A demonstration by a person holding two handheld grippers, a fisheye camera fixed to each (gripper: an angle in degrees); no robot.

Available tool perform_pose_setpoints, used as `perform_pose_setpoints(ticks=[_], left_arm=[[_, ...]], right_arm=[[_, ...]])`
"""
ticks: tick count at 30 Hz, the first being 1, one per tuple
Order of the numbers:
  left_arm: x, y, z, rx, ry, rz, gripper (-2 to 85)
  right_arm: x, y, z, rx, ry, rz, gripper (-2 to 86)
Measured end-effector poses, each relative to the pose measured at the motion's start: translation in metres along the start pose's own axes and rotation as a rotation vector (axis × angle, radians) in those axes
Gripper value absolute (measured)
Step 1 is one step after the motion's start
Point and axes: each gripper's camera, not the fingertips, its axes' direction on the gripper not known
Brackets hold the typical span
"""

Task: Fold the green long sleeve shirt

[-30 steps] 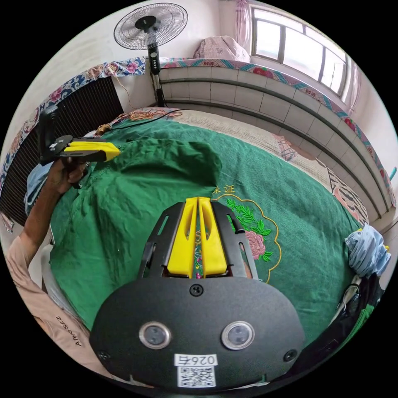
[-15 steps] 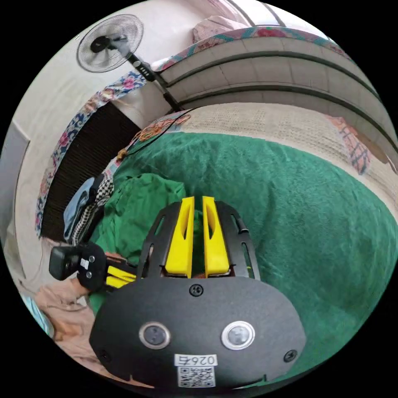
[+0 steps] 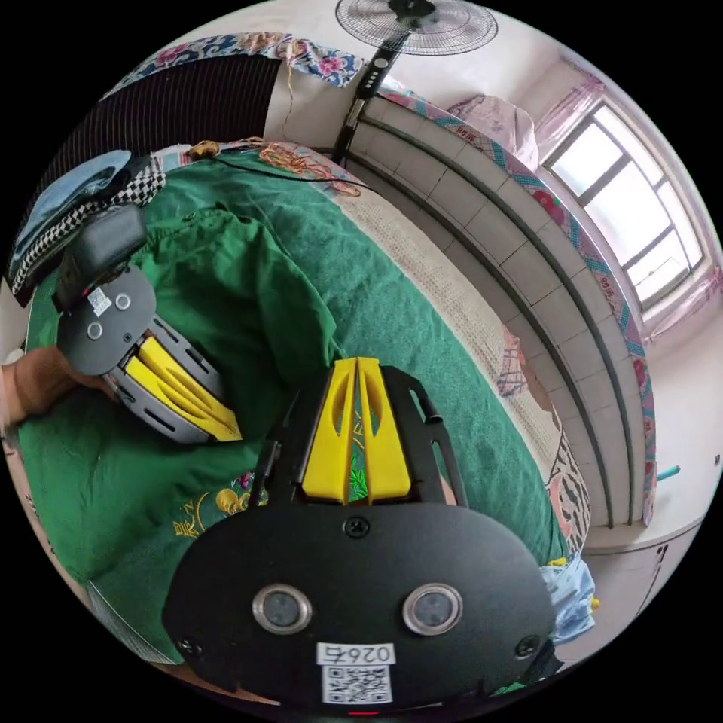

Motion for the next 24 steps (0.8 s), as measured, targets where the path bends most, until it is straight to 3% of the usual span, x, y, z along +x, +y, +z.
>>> perform_pose_setpoints(ticks=[3,5,7,9,11,12,13,14,16,18,21,24], left_arm=[[-0.010,-0.004,-0.001,-0.005,-0.001,-0.003,-0.8],[-0.017,-0.007,-0.004,-0.006,-0.007,0.000,-0.8],[-0.022,-0.010,-0.006,-0.008,-0.016,0.003,-0.8],[-0.027,-0.012,-0.009,-0.008,-0.019,0.004,-0.8],[-0.036,-0.014,-0.015,-0.008,-0.010,-0.001,-0.8],[-0.039,-0.015,-0.016,-0.009,-0.007,-0.003,-0.8],[-0.046,-0.016,-0.019,-0.011,0.007,-0.010,-0.8],[-0.054,-0.018,-0.022,-0.012,0.034,-0.024,-0.8],[-0.069,-0.020,-0.028,-0.017,0.091,-0.055,-0.9],[-0.080,-0.022,-0.041,-0.008,0.165,-0.060,-0.9],[-0.092,-0.019,-0.100,0.216,0.252,-0.055,-1.0],[-0.120,-0.026,-0.150,0.401,0.157,-0.112,-1.0]], right_arm=[[0.012,-0.011,0.004,0.058,-0.126,0.041,2.0],[0.000,-0.027,0.046,-0.120,-0.350,-0.049,-0.4],[-0.020,-0.031,0.054,-0.202,-0.394,-0.121,-0.9],[-0.027,-0.033,0.044,-0.194,-0.197,-0.144,-1.1],[0.030,-0.032,0.049,-0.287,0.353,0.190,-1.2],[0.043,-0.027,0.040,-0.265,0.409,0.258,-1.3],[0.064,-0.015,0.015,-0.172,0.336,0.375,-1.3],[0.077,-0.001,-0.008,-0.075,0.119,0.425,-1.3],[0.075,0.018,-0.029,0.026,-0.086,0.421,-1.3],[0.057,0.031,-0.032,0.052,-0.168,0.373,-1.3],[0.034,0.047,-0.018,-0.026,-0.299,0.306,-1.1],[0.027,0.073,-0.039,0.060,-0.286,0.358,-1.0]])
